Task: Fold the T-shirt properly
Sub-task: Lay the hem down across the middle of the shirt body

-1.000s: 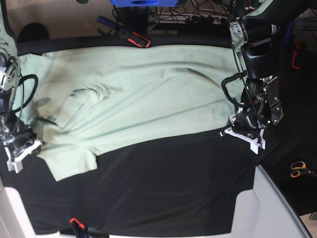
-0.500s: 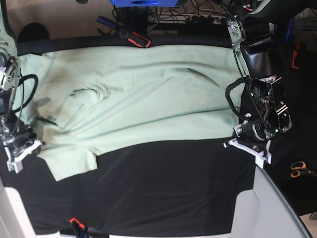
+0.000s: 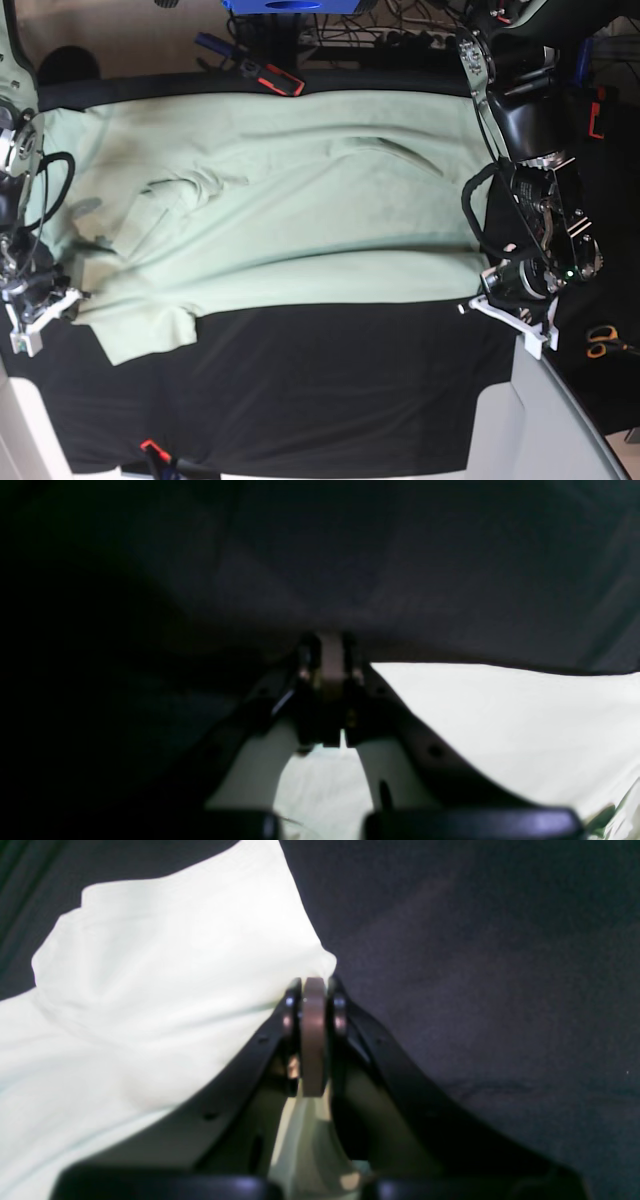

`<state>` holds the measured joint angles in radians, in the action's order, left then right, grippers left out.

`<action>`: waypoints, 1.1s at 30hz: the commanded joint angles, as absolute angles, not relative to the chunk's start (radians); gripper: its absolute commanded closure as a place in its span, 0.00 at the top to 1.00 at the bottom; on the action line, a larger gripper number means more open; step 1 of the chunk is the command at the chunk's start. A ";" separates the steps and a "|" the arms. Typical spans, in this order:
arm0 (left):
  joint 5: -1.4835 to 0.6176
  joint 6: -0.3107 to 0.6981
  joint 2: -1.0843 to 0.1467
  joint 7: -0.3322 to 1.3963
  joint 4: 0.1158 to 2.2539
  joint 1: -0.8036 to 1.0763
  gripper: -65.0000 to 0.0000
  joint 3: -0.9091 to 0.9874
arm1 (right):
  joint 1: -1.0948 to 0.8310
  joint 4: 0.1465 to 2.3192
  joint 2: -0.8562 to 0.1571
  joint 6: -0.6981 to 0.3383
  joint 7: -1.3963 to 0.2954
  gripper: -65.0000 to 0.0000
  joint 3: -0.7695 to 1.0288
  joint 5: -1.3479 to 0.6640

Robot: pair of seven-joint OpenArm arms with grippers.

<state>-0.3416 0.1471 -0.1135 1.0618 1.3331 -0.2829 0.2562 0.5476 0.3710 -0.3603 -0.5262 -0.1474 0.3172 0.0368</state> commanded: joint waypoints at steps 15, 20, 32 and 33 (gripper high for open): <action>-0.346 0.153 -0.156 1.076 1.394 -0.286 0.00 0.254 | 0.504 0.668 -0.377 -0.532 -0.285 0.00 0.318 0.024; -0.346 0.156 -0.177 1.076 1.394 -0.285 0.00 0.254 | 0.504 0.674 -0.377 -0.532 -0.335 0.00 0.320 0.027; -0.344 0.217 -0.179 1.076 1.395 -0.228 0.00 0.254 | 0.461 0.674 -0.383 -0.532 -0.377 0.00 0.323 0.027; -0.344 0.217 -0.179 1.076 1.395 -0.217 0.00 0.254 | 0.456 0.676 -0.383 -0.532 -0.383 0.00 0.323 0.027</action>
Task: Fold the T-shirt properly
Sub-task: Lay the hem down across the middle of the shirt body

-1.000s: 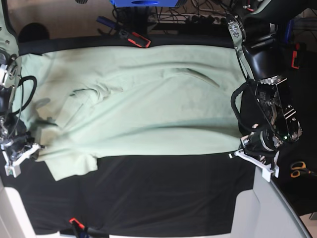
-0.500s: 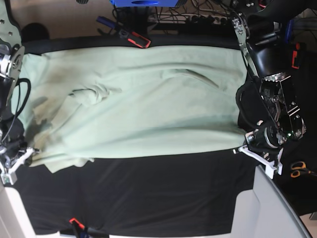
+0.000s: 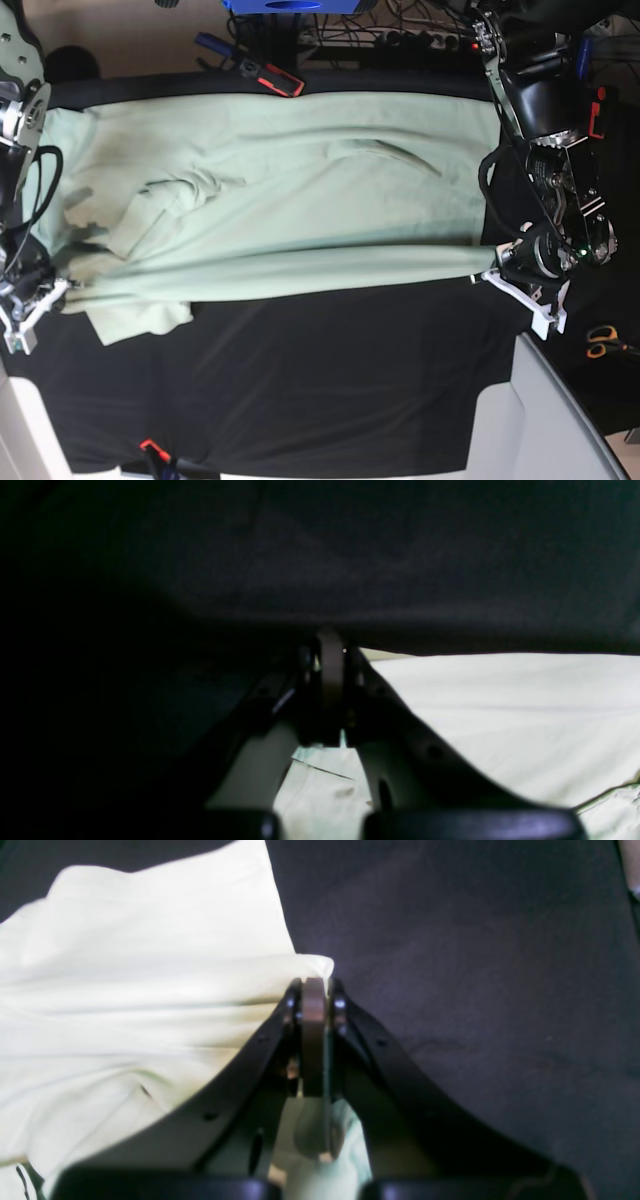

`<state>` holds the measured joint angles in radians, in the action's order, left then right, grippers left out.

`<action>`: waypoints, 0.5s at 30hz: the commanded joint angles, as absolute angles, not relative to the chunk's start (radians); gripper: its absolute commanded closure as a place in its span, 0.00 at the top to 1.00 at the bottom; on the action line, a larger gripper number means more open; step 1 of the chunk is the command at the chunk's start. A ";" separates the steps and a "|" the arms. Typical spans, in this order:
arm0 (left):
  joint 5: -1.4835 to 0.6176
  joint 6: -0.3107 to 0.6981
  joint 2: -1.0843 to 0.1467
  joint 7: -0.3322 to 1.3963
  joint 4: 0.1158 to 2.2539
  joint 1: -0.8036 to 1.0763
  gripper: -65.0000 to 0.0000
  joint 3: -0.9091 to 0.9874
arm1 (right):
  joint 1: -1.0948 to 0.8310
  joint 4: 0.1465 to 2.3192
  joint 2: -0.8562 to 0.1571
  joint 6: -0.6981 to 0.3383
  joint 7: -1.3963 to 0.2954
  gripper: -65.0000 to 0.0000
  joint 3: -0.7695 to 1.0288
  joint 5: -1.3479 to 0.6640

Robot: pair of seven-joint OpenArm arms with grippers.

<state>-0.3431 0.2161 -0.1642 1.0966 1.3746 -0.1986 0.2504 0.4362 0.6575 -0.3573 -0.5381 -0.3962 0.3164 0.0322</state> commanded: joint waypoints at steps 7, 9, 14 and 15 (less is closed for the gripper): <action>-0.346 0.240 -0.202 1.076 1.395 -0.176 0.00 0.200 | 0.418 0.676 -0.384 -0.532 -0.387 0.00 0.325 0.024; -0.346 0.242 -0.208 1.076 1.395 -0.156 0.00 0.186 | 0.400 0.676 -0.384 -0.532 -0.389 0.00 0.326 0.022; -0.346 0.243 -0.213 1.076 1.395 -0.143 0.00 0.180 | 0.341 0.760 -0.375 -0.532 -0.427 0.00 0.335 0.022; -0.346 0.243 -0.213 1.076 1.395 -0.142 0.00 0.180 | 0.329 0.797 -0.374 -0.532 -0.447 0.00 0.352 0.022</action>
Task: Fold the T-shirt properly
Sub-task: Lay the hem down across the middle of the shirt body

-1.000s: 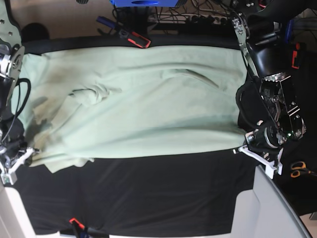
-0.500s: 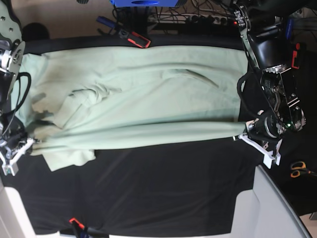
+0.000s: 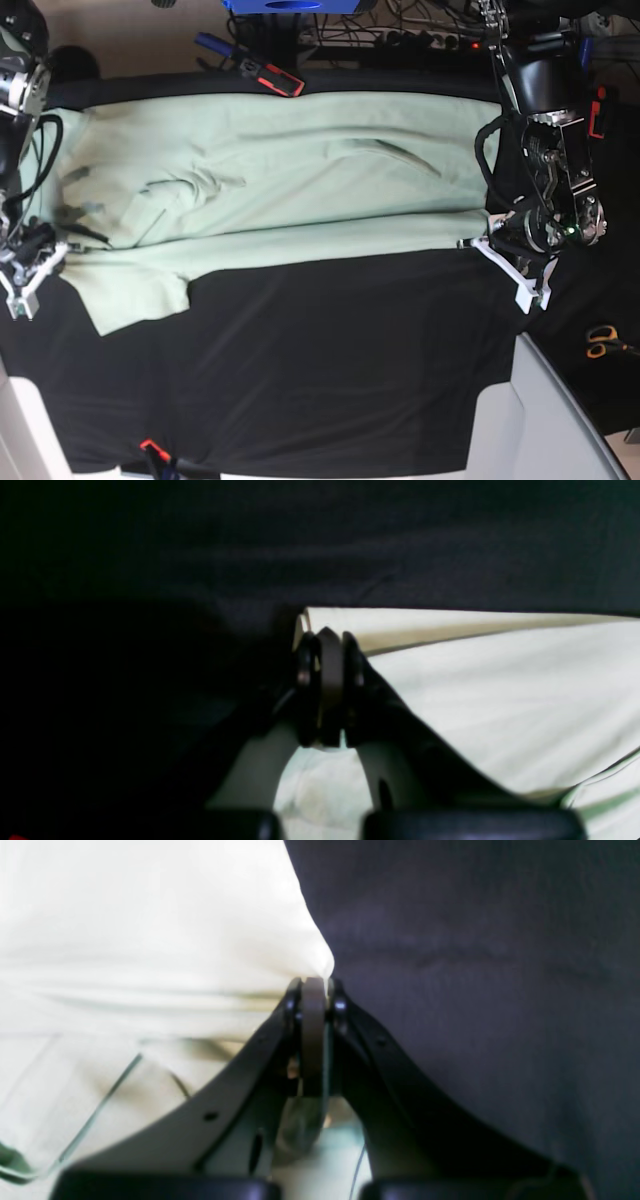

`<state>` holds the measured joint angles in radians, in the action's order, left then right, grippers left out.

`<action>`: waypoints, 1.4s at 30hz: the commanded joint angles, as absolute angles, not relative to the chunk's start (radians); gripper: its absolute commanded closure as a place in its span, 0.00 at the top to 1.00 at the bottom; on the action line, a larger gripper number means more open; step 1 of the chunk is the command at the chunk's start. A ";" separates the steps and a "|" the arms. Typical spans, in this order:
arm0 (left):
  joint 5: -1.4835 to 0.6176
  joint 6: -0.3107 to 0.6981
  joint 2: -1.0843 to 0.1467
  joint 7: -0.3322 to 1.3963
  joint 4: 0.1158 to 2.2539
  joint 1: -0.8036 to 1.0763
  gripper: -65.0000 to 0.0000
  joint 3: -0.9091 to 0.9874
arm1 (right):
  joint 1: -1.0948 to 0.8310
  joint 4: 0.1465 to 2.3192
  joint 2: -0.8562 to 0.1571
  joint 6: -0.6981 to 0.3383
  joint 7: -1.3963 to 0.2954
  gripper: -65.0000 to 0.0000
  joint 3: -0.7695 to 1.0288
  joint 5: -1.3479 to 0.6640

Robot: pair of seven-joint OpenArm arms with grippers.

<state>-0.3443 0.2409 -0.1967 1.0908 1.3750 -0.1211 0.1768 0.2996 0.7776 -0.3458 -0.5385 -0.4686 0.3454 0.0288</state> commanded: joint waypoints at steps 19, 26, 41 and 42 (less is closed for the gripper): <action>-0.346 0.245 -0.251 1.076 1.449 -0.081 0.00 0.119 | 0.200 0.980 -0.337 -0.532 -0.608 0.00 0.414 0.022; -0.338 0.245 -0.249 1.076 1.449 -0.079 0.00 0.108 | 0.183 0.980 -0.325 -0.532 -0.615 0.00 0.417 0.025; -0.338 0.245 -0.257 1.072 1.448 -0.050 0.00 0.081 | 0.162 0.981 -0.323 -0.532 -0.641 0.00 0.417 0.022; -0.338 0.245 -0.257 1.072 1.448 -0.050 0.00 0.068 | 0.162 0.981 -0.323 -0.532 -0.641 0.00 0.417 0.022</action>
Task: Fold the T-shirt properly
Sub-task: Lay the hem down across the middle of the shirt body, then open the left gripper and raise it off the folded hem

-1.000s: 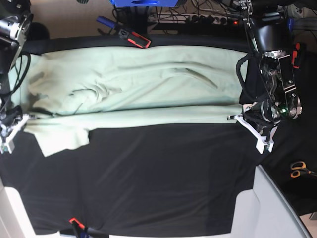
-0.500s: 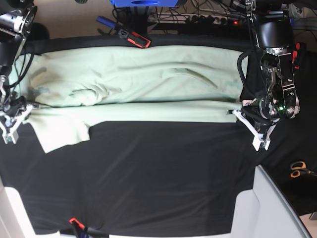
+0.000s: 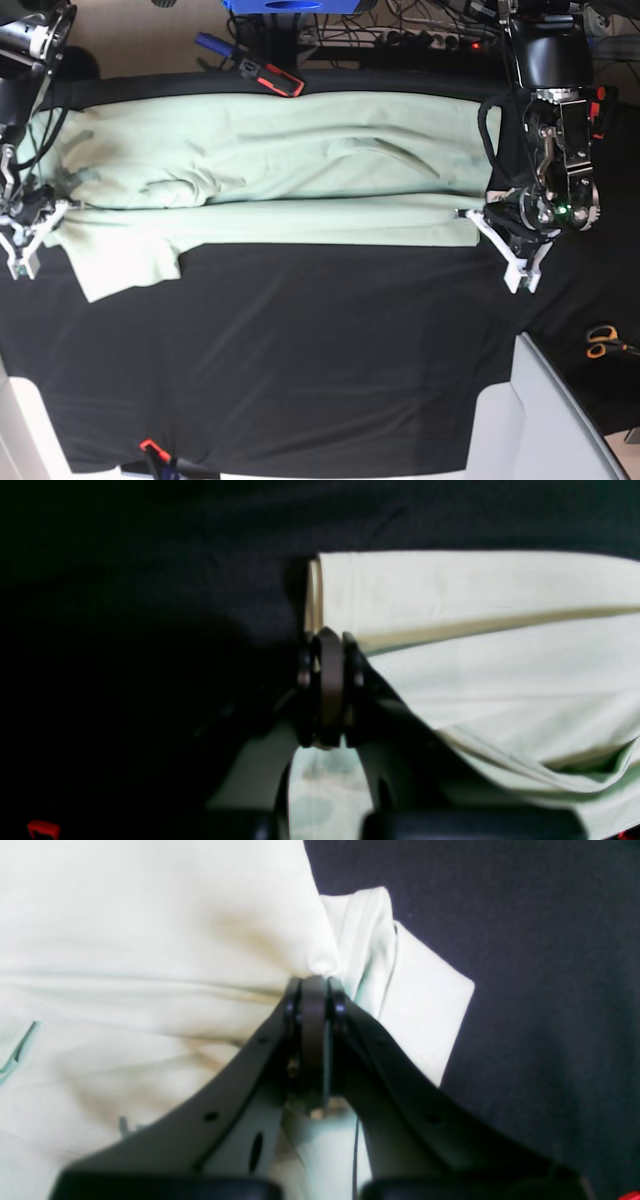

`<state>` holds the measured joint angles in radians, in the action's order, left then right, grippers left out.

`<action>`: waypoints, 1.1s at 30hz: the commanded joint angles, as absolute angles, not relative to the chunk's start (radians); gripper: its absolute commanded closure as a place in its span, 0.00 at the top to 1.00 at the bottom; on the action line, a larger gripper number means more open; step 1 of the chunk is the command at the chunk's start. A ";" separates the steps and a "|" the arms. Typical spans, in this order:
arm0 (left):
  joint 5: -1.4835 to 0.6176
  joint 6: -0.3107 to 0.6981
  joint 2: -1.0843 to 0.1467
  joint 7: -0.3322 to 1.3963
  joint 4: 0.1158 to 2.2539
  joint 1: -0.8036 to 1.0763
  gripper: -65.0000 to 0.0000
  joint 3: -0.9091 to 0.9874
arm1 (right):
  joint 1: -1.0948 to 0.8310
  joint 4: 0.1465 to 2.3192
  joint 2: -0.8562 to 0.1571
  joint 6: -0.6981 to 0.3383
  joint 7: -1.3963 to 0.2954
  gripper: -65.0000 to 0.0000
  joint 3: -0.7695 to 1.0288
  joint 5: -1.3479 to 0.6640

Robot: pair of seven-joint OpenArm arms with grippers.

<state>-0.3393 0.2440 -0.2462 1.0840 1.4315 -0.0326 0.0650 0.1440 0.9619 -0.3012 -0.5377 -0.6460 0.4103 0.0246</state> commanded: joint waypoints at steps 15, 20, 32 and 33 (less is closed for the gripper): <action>-0.338 0.245 -0.257 1.070 1.423 -0.045 0.00 0.059 | 0.113 1.053 -0.266 -0.532 -0.642 0.00 0.417 0.027; -0.338 0.245 -0.257 1.070 1.432 -0.030 0.00 0.056 | 0.113 1.053 -0.263 -0.530 -0.642 0.00 0.417 0.027; -0.332 0.243 -0.292 1.070 1.581 0.051 0.00 -0.031 | 0.113 1.052 -0.263 -0.530 -0.641 0.00 0.415 0.028; -0.315 0.243 -0.298 1.070 1.595 0.062 0.00 -0.033 | 0.113 1.052 -0.263 -0.530 -0.641 0.00 0.415 0.028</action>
<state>-0.3195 0.2443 -0.2806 1.0782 1.5768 0.0696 -0.0360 0.0967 1.0393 -0.2478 -0.5304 -0.6472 0.4122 0.0315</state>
